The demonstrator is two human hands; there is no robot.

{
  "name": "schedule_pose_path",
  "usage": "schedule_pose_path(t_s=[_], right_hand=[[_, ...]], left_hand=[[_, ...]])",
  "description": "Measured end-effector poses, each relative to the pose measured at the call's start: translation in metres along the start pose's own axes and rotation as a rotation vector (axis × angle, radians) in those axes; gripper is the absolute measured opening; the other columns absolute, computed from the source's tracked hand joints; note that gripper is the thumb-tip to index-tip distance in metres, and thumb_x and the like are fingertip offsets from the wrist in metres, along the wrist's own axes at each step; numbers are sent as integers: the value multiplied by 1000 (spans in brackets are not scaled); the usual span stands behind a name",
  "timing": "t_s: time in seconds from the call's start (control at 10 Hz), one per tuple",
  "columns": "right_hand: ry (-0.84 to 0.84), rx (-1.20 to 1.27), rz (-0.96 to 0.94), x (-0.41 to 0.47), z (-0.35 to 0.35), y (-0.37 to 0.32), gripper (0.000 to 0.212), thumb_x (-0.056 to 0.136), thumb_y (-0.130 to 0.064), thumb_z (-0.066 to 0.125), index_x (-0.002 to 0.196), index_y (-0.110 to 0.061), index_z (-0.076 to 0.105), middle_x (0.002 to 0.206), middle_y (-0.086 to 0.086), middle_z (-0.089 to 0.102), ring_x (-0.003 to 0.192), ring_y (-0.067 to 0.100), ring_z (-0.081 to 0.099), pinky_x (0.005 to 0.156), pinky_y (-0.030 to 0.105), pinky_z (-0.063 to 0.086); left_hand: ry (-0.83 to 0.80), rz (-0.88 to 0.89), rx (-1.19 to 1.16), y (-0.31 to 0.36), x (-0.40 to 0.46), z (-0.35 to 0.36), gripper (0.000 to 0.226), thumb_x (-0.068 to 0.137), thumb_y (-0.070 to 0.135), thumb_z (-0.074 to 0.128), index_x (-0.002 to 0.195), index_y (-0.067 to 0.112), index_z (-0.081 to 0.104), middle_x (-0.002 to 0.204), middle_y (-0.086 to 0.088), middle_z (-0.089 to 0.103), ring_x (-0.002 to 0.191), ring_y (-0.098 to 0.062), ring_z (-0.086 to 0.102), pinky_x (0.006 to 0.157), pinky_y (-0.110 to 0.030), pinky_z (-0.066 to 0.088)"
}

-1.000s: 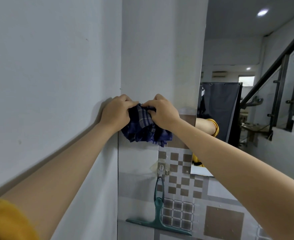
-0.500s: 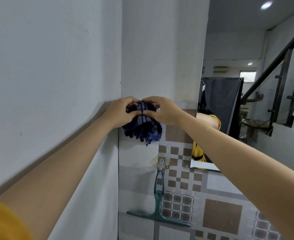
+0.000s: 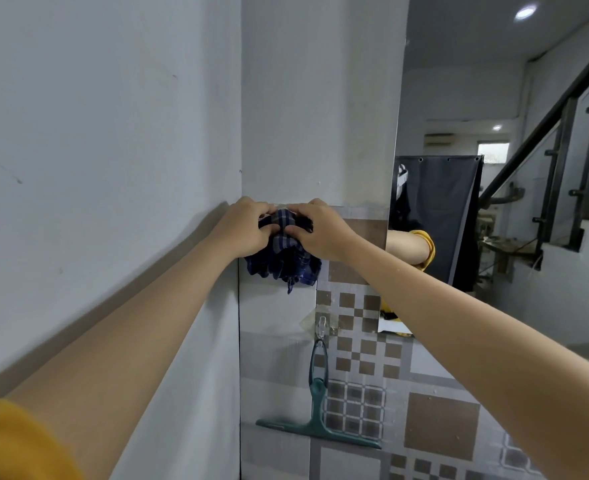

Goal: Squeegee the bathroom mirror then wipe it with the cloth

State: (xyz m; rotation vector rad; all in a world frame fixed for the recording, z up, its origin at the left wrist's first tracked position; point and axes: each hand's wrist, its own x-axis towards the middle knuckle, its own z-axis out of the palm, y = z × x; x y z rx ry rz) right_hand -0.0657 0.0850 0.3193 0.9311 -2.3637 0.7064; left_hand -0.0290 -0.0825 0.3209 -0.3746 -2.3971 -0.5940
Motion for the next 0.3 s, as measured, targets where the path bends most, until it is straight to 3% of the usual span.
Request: schedule_pose_path(t_s=[0.1,0.2,0.3], right_hand=[[57,1,39,-4,-2,-8,51,93,-29,57,140,-15,45,129,12,52,119,27,49,100,34,39],[91,-1,35,-5,-1,-12,50,93,-29,56,140,-15,44,135,11,51,125,29,45,104,39,39],[125,-6,38,-9,-5,-19,48,94,-27,54,140,-14,43,139,10,49,129,28,42,106,38,37]], left_hand=[[13,-16,-5,6,-8,-1,32,88,21,56,120,21,59,115,-8,59,99,-24,58,82,-31,45],[42,-29,-17,8,-13,0,35,90,17,53,125,16,54,125,-10,56,111,-25,54,86,-28,40],[89,-64,-26,15,-19,-4,44,91,20,52,134,14,45,136,-11,48,122,-27,48,98,-34,39]])
